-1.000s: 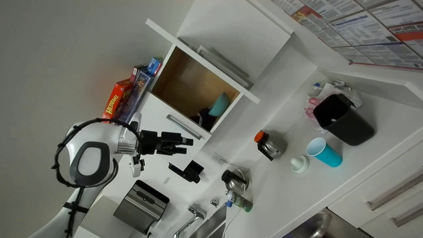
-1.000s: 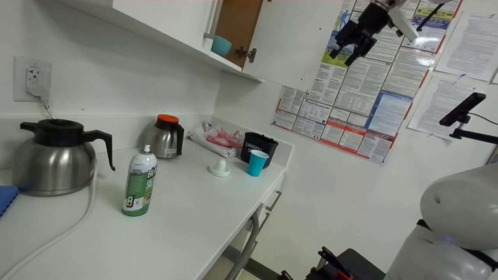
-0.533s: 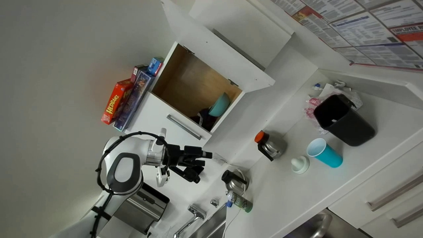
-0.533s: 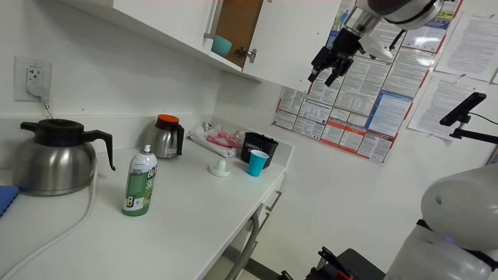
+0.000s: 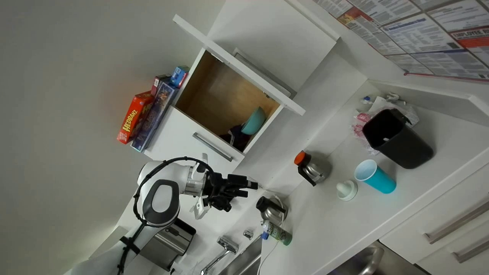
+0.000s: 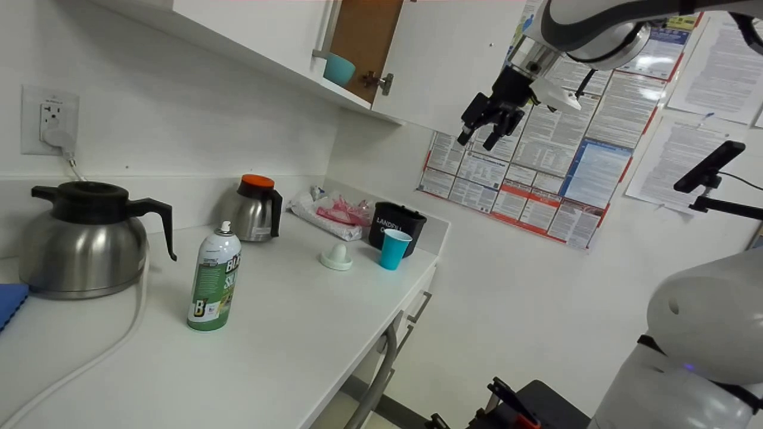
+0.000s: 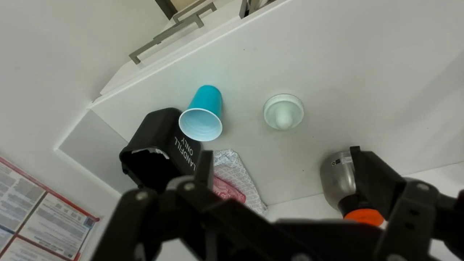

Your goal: Open the middle cupboard door

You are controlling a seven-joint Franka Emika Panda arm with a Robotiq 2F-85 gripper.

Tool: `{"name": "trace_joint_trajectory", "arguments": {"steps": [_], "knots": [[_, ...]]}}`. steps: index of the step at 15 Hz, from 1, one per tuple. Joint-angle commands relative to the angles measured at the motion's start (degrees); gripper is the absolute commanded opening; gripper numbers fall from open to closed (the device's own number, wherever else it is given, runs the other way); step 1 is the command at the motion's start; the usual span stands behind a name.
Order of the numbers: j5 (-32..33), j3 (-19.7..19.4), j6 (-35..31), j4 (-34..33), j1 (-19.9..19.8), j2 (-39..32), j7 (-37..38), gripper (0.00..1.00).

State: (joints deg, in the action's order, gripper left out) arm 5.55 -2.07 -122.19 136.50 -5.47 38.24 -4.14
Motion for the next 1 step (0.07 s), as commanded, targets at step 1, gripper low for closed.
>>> {"name": "trace_joint_trajectory", "arguments": {"steps": [1], "knots": [[-0.31,-0.20,-2.25,0.50,0.76,-1.12,1.60,1.00]]}}
